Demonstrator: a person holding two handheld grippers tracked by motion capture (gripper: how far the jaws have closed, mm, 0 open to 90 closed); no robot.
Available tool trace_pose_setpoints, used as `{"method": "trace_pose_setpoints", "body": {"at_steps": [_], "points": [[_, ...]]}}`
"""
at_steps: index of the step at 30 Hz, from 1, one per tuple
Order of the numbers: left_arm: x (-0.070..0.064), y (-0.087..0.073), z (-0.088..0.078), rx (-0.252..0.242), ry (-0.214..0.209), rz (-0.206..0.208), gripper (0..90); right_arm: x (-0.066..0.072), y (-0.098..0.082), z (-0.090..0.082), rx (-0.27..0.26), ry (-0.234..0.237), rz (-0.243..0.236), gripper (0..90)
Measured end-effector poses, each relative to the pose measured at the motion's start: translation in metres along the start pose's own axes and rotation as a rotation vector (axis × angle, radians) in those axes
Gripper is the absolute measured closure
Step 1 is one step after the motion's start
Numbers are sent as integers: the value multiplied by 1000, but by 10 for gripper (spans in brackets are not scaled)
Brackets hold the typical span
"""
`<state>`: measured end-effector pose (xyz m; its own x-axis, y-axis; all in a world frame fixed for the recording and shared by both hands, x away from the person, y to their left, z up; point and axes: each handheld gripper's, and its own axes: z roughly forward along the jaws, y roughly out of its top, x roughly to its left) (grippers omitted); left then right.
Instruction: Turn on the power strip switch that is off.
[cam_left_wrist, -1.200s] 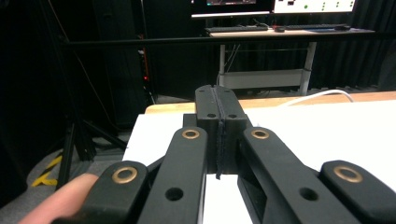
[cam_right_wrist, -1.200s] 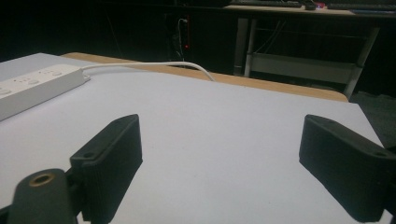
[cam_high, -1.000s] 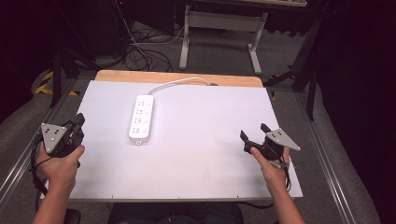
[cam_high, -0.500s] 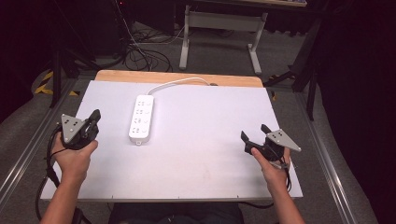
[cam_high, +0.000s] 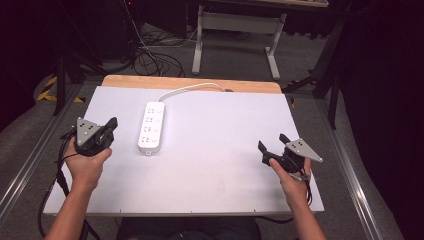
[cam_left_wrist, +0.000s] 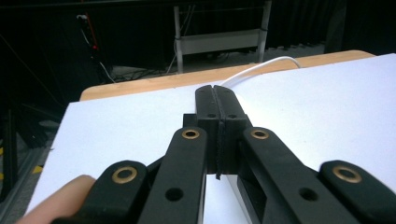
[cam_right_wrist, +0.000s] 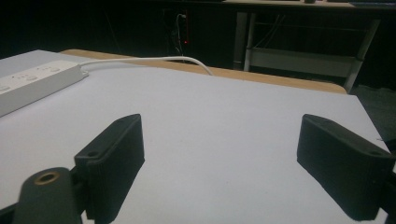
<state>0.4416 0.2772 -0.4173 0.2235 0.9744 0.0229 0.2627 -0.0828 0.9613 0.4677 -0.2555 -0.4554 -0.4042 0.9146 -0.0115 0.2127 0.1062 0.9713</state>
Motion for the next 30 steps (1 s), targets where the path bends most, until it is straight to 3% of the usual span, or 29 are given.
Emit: {"method": "trace_pose_setpoints", "body": {"at_steps": [10,30], "points": [[-4,1,10,30,-20,-5,900,0,0,0,-1,3,-2,155],[-15,3,23,91,-72,48,900,-1,-1,2,14,11,2,167]]}}
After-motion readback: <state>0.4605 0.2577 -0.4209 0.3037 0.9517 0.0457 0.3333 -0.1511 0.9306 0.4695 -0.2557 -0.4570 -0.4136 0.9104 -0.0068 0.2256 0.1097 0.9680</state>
